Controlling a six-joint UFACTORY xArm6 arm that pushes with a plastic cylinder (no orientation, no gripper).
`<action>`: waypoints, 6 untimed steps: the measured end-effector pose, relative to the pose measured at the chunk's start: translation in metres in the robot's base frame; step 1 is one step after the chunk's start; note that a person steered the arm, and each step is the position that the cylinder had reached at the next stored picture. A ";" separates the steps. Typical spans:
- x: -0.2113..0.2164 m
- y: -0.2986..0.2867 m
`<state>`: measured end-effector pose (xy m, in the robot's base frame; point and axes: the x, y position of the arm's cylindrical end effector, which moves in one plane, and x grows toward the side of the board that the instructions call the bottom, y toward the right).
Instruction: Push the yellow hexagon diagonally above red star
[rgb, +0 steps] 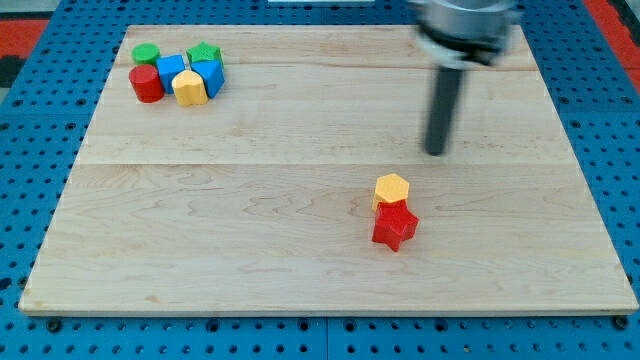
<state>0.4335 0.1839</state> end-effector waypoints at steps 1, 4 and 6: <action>0.072 0.029; 0.059 -0.105; 0.045 -0.161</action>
